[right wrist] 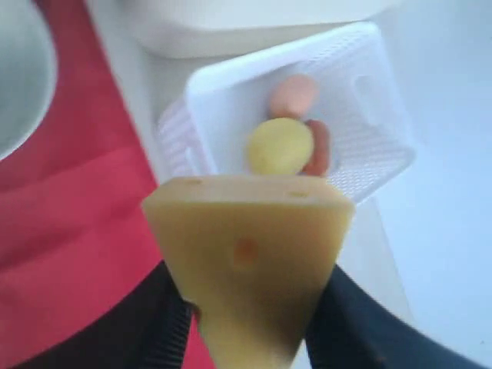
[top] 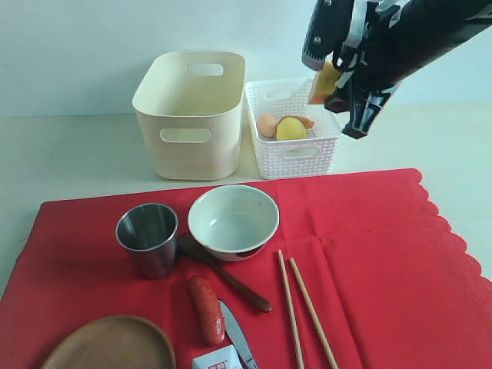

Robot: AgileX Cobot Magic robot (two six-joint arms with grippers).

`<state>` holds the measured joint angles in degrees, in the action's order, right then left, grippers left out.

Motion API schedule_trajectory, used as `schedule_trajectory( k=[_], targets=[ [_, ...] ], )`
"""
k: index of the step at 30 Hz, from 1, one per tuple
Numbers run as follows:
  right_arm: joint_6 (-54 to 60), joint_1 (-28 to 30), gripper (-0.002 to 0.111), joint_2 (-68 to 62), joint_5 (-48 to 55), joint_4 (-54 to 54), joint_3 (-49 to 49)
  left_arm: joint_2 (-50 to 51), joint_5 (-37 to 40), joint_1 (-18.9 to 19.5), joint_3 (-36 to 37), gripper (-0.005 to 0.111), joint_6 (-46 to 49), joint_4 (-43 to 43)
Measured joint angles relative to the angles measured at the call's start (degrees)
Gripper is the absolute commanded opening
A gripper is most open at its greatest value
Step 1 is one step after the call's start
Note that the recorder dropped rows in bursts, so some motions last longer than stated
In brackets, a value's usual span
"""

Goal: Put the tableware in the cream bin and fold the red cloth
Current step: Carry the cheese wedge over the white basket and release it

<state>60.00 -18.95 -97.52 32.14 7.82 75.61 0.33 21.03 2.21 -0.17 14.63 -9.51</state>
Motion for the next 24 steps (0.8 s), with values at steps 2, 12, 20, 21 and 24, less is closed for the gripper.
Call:
schedule_trajectory(
  k=[2,12,20,21,24],
  targets=[
    [-2.24,0.23,0.000,-1.37,-2.74,0.28,1.03,0.00,0.00,0.00,0.00,0.000,0.00,0.00],
    [-17.20,0.23,0.000,-17.18,-3.48,0.71,17.33,0.00,0.00,0.00,0.00,0.000,0.00,0.00],
    [-28.46,1.87,0.000,-31.13,3.67,0.96,33.87,0.00,0.00,0.00,0.00,0.000,0.00,0.00],
    [-29.49,2.18,0.000,-32.77,4.88,1.08,35.93,0.00,0.00,0.00,0.00,0.000,0.00,0.00],
    [-31.33,3.12,0.000,-38.19,9.55,1.08,42.10,0.00,0.00,0.00,0.00,0.000,0.00,0.00]
  ],
)
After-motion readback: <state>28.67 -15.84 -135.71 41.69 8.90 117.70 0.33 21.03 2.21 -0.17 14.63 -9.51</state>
